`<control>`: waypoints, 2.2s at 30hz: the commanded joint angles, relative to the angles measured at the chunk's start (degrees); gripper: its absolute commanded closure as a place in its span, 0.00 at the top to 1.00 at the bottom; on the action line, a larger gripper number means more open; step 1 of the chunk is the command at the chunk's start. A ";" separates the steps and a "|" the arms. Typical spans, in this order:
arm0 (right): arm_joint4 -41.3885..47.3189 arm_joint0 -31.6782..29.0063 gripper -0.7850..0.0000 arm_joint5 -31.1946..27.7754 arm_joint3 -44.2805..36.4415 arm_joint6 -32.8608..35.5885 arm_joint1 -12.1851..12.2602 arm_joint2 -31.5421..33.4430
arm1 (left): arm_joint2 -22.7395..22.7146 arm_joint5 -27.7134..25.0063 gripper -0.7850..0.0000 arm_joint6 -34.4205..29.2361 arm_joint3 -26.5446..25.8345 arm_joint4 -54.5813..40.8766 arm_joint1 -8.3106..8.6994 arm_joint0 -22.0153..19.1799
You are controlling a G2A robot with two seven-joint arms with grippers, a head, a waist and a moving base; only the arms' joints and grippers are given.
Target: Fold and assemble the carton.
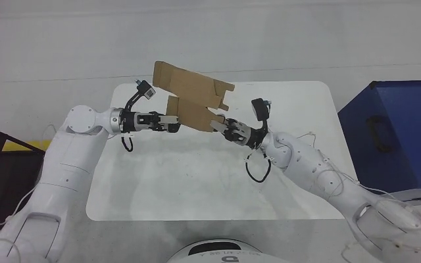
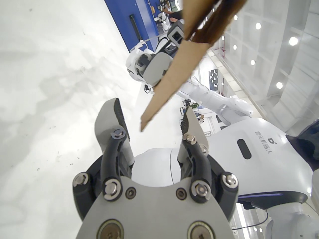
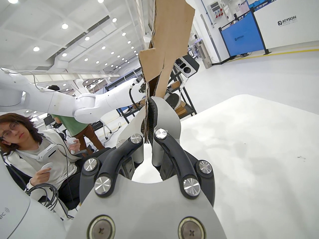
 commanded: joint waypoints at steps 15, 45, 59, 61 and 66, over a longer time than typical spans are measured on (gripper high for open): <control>8.19 1.29 0.00 0.00 -0.15 10.09 -0.69 -1.13 | 0.00 -1.84 0.09 1.96 -0.82 3.25 0.27 0.03; 3.30 -4.69 0.48 0.00 -4.45 4.18 2.28 8.63 | 0.07 6.78 0.00 -6.69 -0.91 -6.11 0.75 0.46; 2.57 -8.14 0.94 0.00 -5.30 1.22 5.23 12.28 | 0.37 6.88 0.00 -6.82 -12.45 -0.66 5.00 4.37; 3.86 -8.05 0.96 0.00 -5.12 2.91 5.41 11.68 | 1.10 6.74 0.00 -6.69 -14.03 1.51 5.85 4.41; 3.86 -8.05 0.91 0.00 -5.12 2.91 5.41 11.68 | 1.10 6.74 0.00 -6.69 -14.03 1.51 5.85 4.41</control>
